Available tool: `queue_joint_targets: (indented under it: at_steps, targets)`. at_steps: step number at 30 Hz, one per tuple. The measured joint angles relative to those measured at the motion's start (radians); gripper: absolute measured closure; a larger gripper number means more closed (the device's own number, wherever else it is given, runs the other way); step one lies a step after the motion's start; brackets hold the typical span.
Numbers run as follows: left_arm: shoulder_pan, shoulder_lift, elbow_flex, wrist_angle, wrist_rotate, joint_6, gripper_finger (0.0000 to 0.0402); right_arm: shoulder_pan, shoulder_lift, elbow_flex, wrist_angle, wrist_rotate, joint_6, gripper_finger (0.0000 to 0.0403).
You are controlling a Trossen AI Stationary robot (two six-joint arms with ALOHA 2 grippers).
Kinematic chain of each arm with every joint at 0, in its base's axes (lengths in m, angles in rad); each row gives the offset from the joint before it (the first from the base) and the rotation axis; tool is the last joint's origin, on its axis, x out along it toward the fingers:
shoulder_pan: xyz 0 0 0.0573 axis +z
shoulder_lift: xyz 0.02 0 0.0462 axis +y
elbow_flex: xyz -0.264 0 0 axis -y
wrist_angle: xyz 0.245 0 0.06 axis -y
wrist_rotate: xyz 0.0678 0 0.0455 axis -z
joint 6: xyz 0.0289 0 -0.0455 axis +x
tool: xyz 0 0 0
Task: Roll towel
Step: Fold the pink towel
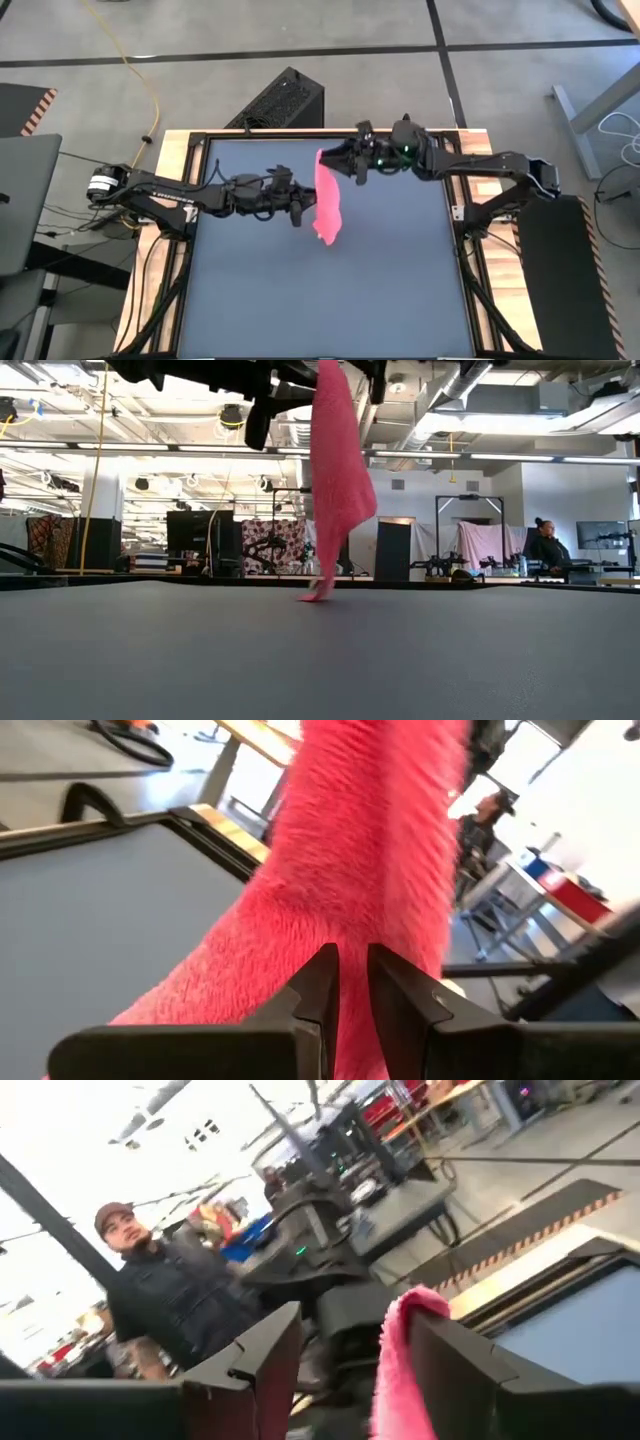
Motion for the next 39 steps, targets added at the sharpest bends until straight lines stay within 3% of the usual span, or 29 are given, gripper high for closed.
queue_joint_targets:
  at_steps: [9, 13, 21, 25, 31, 36, 39]
  targets:
    - [-0.036, 0.000, 0.000, -0.012, 0.041, 0.000, 0.0356, -0.101, -0.014, 0.000, -0.123, -0.105, -0.028, 0.0196]
    - [-0.048, 0.000, 0.000, -0.049, 0.041, 0.000, 0.0356, -0.087, -0.014, 0.000, -0.239, -0.105, -0.061, 0.0194]
    - [-0.050, 0.000, 0.000, -0.101, 0.040, 0.000, 0.0356, -0.058, -0.014, 0.000, -0.292, -0.100, -0.106, 0.0163]
    - [-0.050, 0.000, 0.000, -0.103, 0.041, 0.000, 0.0356, -0.048, -0.014, 0.000, -0.409, -0.030, -0.158, 0.0148]
    - [-0.050, 0.000, 0.000, -0.118, 0.042, 0.000, 0.0356, 0.004, -0.012, 0.000, -0.510, 0.171, -0.212, 0.0139]
    - [-0.050, 0.000, 0.000, -0.144, 0.042, 0.000, 0.0356, 0.086, -0.004, 0.000, -0.530, 0.178, -0.181, 0.0138]
    - [-0.050, -0.001, 0.000, -0.152, 0.042, 0.000, 0.0356, 0.126, -0.005, 0.000, -0.603, 0.234, -0.194, 0.0138]
